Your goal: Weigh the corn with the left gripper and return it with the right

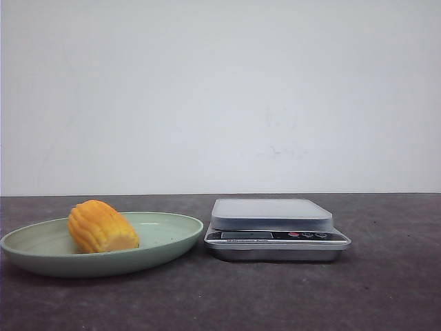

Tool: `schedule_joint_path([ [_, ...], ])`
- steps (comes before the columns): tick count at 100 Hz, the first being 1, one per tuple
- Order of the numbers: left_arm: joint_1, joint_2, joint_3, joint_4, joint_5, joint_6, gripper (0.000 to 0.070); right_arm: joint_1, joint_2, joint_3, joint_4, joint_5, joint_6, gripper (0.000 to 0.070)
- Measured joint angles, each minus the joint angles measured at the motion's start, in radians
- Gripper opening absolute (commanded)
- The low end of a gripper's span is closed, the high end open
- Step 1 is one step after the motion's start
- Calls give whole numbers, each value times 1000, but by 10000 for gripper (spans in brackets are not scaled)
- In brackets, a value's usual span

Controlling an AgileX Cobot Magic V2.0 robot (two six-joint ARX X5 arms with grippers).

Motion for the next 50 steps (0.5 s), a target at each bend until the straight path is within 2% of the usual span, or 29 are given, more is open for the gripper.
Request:
schedule_joint_path([
  [10,83,-21,-126,109,13,1,0,0,0,0,0,0,0,15],
  [29,138,-117,-299,286,24,8,0,0,0,0,0,0,0,15],
  [50,187,-177,-407,336,24,14,0,0,0,0,0,0,0,15],
])
